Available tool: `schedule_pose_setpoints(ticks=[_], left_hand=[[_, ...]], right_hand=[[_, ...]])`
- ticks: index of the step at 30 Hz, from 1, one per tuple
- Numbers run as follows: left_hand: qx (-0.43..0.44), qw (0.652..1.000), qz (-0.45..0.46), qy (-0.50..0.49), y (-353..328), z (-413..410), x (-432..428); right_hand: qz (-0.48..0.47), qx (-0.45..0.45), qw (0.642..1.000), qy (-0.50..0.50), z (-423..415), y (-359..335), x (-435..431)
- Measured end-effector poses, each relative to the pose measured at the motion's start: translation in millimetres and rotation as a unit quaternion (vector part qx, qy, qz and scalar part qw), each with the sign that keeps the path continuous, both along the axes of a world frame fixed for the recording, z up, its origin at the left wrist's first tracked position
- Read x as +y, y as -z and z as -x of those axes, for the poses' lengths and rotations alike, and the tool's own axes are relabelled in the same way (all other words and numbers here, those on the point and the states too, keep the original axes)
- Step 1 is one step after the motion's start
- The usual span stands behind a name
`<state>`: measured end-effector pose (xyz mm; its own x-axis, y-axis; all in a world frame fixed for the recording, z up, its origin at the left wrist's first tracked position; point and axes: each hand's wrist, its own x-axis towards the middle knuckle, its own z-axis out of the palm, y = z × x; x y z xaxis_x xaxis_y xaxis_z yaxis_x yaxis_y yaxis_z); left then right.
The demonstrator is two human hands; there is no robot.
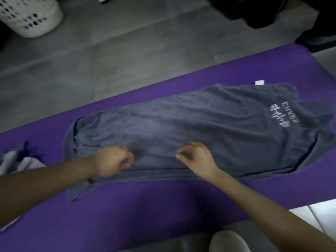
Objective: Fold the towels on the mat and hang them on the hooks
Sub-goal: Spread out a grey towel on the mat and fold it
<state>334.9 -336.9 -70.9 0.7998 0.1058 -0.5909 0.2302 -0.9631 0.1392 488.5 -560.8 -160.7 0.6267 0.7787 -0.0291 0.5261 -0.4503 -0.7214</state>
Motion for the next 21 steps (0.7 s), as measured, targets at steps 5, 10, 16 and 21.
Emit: schedule_pose_setpoints(ticks=[5,10,16,21], left_hand=[[-0.004,0.996,-0.061,-0.062,14.5,84.5,43.9],[-0.065,0.972,-0.125,-0.190,59.5,151.8,47.5],[-0.151,0.949,-0.089,-0.264,96.9,189.7,59.9],[-0.175,0.961,-0.072,-0.203,98.8,202.5,66.3]], right_hand=[[0.046,-0.073,0.989,-0.122,57.1,17.7,32.4],[0.096,-0.175,0.963,-0.182,76.6,27.5,51.6],[0.116,-0.096,0.977,-0.151,82.1,27.2,59.8],[0.119,-0.096,0.975,-0.159,97.2,12.3,56.0]])
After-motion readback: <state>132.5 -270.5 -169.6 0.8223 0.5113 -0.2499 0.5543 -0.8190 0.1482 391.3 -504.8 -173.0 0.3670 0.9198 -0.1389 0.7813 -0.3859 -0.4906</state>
